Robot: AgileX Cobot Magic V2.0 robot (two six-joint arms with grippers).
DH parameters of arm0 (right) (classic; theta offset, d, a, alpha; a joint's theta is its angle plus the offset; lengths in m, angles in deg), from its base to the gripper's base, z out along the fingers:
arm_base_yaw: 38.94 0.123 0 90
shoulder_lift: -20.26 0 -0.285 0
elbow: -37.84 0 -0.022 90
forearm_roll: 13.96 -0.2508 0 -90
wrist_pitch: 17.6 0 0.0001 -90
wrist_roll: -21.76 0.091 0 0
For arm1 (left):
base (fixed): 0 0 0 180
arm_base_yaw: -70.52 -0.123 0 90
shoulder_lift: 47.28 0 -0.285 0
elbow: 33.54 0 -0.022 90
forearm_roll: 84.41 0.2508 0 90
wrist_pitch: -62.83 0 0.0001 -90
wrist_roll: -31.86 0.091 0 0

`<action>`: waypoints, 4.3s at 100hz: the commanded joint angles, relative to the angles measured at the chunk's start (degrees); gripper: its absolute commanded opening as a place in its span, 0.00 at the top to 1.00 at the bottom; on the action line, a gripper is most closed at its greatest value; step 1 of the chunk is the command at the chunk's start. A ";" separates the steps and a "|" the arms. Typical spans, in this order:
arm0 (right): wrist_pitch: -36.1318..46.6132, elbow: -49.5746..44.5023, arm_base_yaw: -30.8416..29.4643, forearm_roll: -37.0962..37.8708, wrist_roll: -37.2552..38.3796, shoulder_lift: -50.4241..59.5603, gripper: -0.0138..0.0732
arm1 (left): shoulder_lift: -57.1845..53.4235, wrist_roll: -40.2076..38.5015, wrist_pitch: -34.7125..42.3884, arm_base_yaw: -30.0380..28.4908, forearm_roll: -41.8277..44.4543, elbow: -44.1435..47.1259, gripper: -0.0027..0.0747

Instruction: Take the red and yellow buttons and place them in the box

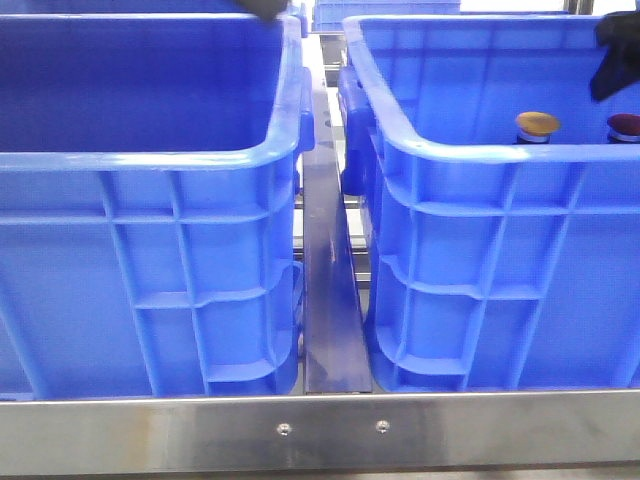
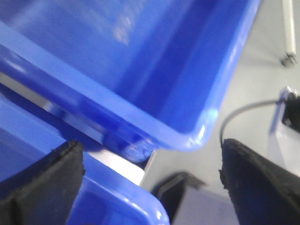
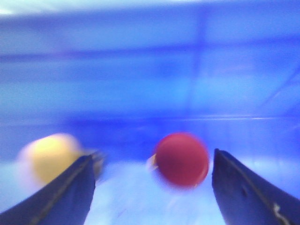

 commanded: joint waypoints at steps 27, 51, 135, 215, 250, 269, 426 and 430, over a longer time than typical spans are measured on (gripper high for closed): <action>-4.19 -8.19 -0.37 -0.01 -0.72 18.59 0.74 | -6.32 -22.64 9.20 0.29 20.59 1.05 0.63; -5.31 -13.87 -0.37 -0.62 -0.67 28.82 0.96 | -8.84 -25.22 14.54 -0.54 24.97 5.79 0.99; 0.94 -32.41 -0.37 -0.97 -0.67 60.07 0.96 | -31.85 -25.22 25.23 -35.44 25.63 25.78 0.99; -11.60 -43.60 -0.37 1.48 -1.67 85.35 0.96 | -71.44 -25.11 35.39 -36.01 25.84 52.32 0.99; -10.17 -43.60 -0.37 2.07 -1.67 86.00 0.96 | -73.02 -25.11 35.22 -36.01 26.23 53.02 0.99; -10.17 -43.60 -0.37 2.07 -1.67 86.00 0.96 | -73.02 -25.11 35.22 -36.01 26.23 53.02 0.99; -10.24 -43.60 -0.37 2.07 -1.67 85.93 0.96 | -82.83 -34.12 51.15 -39.44 32.58 77.77 0.99; -10.24 -43.60 -0.37 2.07 -1.67 85.93 0.96 | -82.83 -34.12 51.15 -39.31 32.26 77.77 0.99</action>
